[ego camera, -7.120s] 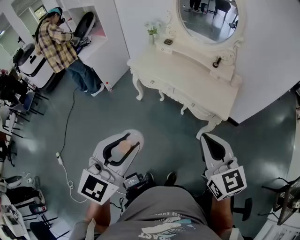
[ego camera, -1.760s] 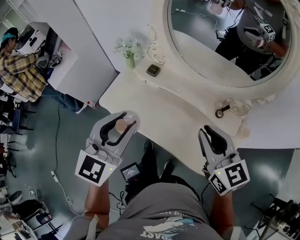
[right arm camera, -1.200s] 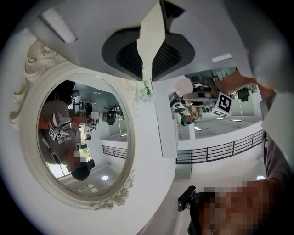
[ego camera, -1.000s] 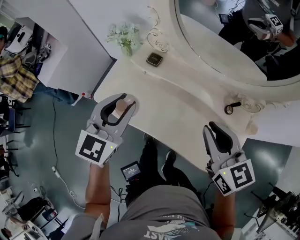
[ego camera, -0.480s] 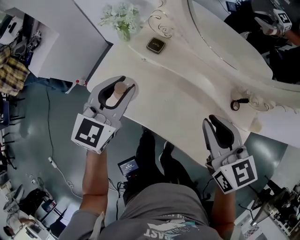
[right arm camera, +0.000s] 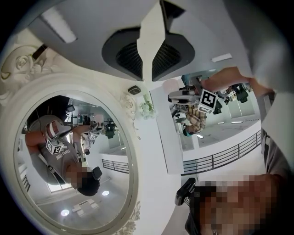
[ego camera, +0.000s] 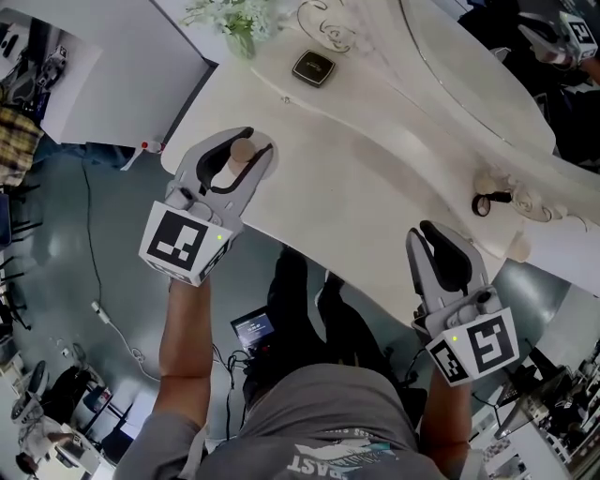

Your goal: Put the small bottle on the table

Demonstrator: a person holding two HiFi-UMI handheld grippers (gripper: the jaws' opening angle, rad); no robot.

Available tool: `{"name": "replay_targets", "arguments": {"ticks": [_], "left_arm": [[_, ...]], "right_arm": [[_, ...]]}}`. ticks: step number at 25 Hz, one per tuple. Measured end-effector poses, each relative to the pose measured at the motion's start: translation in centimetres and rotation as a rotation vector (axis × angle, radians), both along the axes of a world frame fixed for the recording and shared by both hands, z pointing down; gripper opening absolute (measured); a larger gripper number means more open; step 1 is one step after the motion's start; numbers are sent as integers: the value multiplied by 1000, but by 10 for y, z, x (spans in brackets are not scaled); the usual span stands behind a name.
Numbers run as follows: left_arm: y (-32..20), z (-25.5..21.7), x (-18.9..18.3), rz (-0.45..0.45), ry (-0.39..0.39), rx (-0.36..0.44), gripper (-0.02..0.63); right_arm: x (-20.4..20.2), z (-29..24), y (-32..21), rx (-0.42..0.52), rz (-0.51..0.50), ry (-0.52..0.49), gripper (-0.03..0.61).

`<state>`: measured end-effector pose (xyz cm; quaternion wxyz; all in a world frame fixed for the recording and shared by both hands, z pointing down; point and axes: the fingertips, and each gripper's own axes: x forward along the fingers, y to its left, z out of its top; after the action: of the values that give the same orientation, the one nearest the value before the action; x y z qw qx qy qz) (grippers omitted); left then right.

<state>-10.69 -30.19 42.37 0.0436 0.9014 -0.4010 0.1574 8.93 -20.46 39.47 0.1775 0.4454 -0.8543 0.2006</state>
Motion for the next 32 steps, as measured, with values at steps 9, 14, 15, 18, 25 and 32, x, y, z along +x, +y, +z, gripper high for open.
{"name": "replay_targets", "arguments": {"ticks": [9, 14, 15, 18, 25, 32], "left_arm": [[-21, 41, -9, -2, 7, -44, 124], [-32, 61, -12, 5, 11, -59, 124], [-34, 65, -12, 5, 12, -62, 124], [-38, 77, -17, 4, 16, -70, 124], [-51, 102, -19, 3, 24, -81, 124], [-59, 121, -23, 4, 40, -94, 124]], "right_arm": [[-10, 33, -8, -57, 4, 10, 67], [-15, 49, -11, -84, 6, 11, 67], [-17, 52, -12, -89, 6, 12, 67], [-21, 61, -14, -103, 7, 15, 67], [-26, 82, -20, -135, 7, 16, 67], [-32, 99, -20, -170, 8, 17, 67]]}}
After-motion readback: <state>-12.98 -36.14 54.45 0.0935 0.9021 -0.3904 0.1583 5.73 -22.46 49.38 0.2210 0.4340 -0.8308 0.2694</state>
